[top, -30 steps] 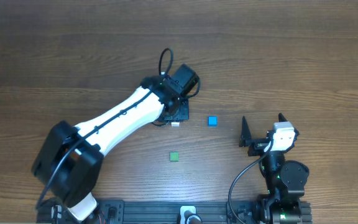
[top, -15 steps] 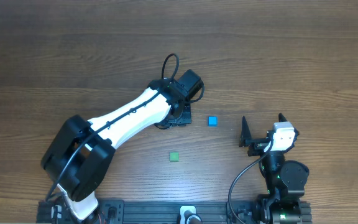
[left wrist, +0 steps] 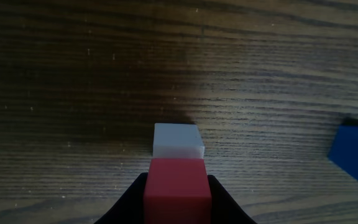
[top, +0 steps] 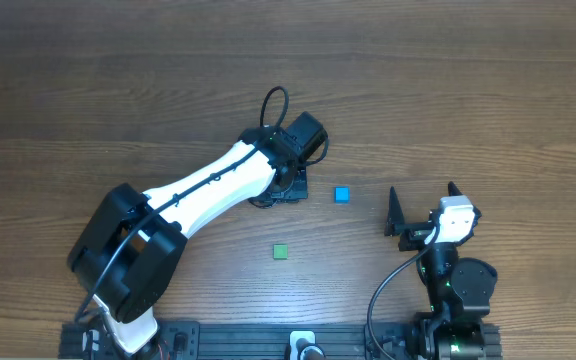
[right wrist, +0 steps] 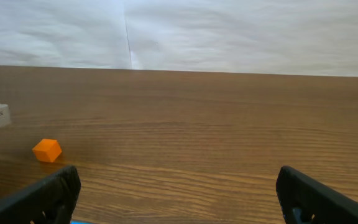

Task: Stack Cubes

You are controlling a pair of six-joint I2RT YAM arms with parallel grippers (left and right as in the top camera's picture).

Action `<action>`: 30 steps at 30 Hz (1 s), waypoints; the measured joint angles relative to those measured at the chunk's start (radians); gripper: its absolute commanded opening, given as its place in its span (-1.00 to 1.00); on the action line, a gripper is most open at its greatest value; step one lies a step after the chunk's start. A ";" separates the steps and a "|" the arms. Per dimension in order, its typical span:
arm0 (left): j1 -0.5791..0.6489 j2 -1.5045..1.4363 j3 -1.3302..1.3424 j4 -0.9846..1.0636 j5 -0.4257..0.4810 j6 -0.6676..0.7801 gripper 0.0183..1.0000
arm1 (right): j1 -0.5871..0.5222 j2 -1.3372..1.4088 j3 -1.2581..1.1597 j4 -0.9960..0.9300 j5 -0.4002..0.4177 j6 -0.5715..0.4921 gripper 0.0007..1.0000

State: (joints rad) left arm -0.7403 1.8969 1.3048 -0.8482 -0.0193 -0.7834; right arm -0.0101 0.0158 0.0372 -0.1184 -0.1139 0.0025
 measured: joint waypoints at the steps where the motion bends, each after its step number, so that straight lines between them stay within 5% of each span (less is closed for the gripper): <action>1: 0.000 0.000 0.000 0.000 -0.001 0.000 -0.94 | 0.000 0.000 0.000 0.000 0.000 0.000 0.98; 30: 0.000 0.008 0.000 0.015 -0.016 0.000 -0.88 | 0.000 0.000 0.000 0.000 0.000 0.000 0.98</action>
State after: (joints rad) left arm -0.7403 1.9045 1.3048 -0.8330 -0.0349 -0.7834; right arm -0.0101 0.0158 0.0372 -0.1184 -0.1139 0.0029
